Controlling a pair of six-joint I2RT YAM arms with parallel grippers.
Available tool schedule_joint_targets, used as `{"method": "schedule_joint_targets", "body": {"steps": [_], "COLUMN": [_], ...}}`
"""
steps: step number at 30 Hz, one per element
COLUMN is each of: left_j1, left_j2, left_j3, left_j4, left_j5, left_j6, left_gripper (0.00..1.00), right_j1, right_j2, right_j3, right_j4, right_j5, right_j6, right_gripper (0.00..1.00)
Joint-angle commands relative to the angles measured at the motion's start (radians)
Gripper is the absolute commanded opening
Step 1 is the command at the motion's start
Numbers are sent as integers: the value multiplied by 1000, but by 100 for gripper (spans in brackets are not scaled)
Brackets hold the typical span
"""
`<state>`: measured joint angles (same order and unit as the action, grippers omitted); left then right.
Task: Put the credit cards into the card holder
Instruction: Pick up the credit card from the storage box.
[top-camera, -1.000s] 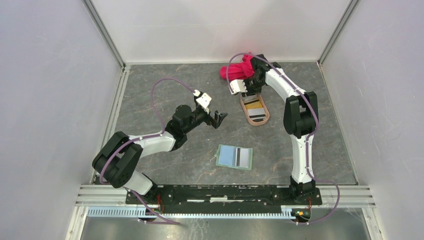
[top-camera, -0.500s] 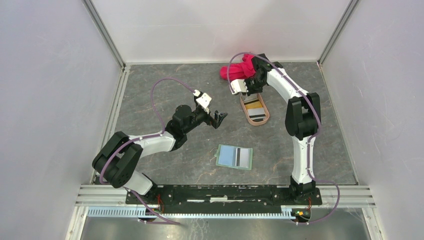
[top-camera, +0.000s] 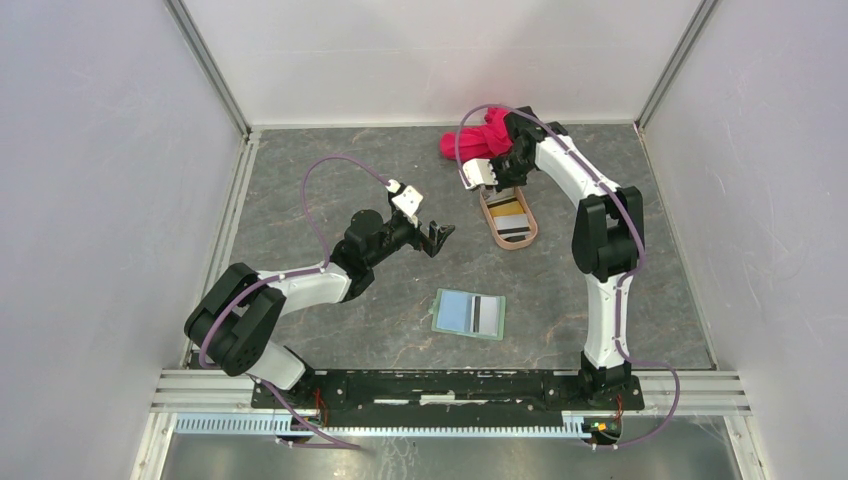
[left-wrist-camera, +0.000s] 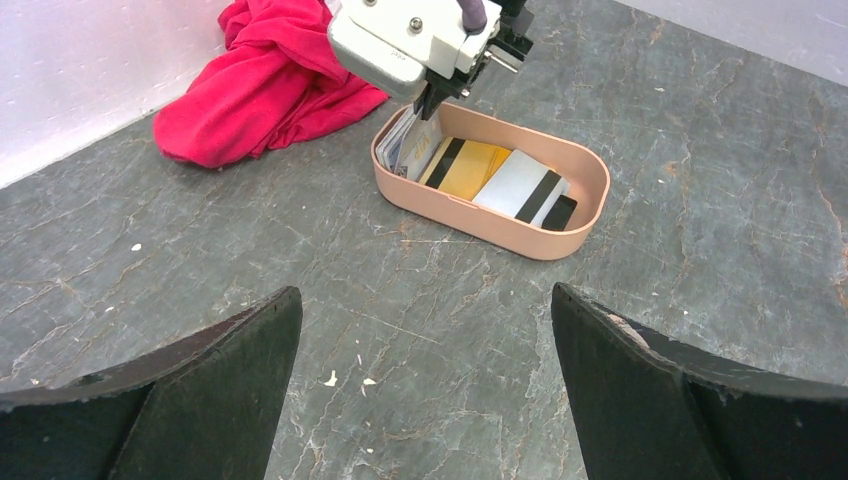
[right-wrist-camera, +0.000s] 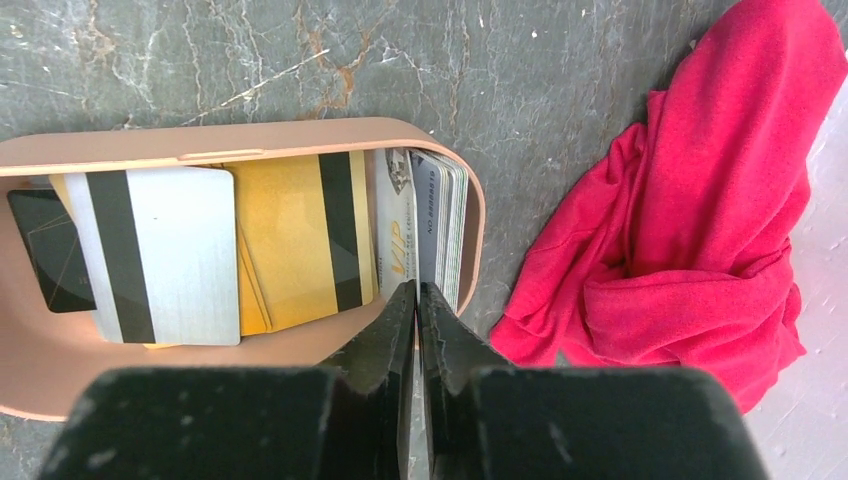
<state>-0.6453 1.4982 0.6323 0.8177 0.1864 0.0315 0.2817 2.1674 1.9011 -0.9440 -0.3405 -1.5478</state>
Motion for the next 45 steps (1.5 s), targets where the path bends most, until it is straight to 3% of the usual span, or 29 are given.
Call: {"method": "schedule_joint_targets", "body": {"steps": [1,6,11,23,35,39,45], "left_j1": [6,6,6,6,9,17,19], "left_j2": [-31,-32,-32,-35,-74,-127,-225], "left_j3": [-3,-4,-5,-10,-41,-9,25], "left_j4": [54,55,56,64,102,15,-225], "left_j5": [3,2,4,0,-19,21,75], "left_j6": [34,33,33,32,-22,-155,-399], "left_gripper": [100,100,100,100,100,100,99], "right_j1": [2,3,2,-7,-28,-48,-97], "right_j2": [-54,-59,-48,-96,-248,-377,-672], "right_j3": [6,0,-1,-6,-52,-141,-522], "right_j4": [-37,-47,-37,-129,-115,-106,58], "right_j5": [-29,-32,-28,-50,-111,-229,-491], "right_j6": [-19,-18,-4,-33,159,302,558], "right_gripper": [10,9,0,0,0,0,0]}}
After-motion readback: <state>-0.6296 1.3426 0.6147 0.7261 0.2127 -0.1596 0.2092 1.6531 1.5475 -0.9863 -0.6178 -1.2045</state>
